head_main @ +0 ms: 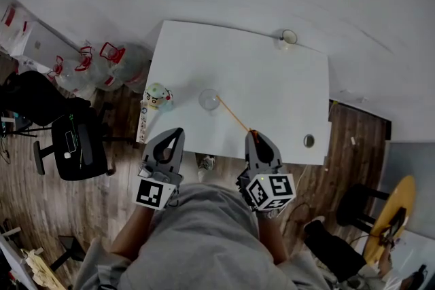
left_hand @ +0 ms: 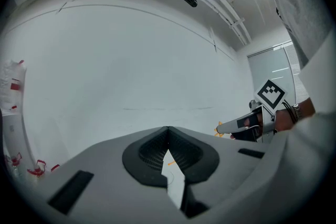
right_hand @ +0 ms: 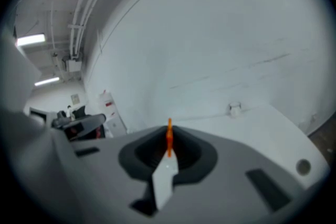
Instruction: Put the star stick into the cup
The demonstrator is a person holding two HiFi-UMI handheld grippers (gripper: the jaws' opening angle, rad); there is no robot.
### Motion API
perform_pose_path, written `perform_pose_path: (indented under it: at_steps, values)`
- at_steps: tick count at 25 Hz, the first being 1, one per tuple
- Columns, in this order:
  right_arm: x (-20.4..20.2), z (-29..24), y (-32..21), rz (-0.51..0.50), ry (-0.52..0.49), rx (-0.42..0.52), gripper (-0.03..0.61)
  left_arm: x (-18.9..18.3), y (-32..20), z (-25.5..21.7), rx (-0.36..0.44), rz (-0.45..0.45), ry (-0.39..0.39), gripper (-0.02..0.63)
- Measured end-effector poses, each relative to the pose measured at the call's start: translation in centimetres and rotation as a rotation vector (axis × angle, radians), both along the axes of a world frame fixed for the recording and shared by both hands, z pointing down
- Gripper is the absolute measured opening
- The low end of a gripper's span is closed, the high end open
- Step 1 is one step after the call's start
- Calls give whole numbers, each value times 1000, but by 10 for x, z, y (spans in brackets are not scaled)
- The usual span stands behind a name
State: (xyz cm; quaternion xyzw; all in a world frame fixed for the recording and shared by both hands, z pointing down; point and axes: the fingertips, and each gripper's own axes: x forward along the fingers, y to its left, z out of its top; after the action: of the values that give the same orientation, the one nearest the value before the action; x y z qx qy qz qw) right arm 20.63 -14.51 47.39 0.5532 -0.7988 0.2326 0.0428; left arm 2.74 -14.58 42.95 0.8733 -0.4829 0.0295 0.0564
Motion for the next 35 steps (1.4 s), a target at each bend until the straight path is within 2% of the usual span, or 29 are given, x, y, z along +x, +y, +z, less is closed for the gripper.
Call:
perform_pose_path:
  at_steps: [15, 26, 35]
  values:
    - [-29, 34, -51, 18, 32, -123, 46, -2, -65, 23, -81, 93, 29, 29]
    - [-35, 51, -69, 51, 40, -179, 46, 3, -84, 36, -135, 167, 28, 29]
    - [-40, 67, -79, 62, 37, -218, 46, 4, -94, 43, -142, 197, 18, 29]
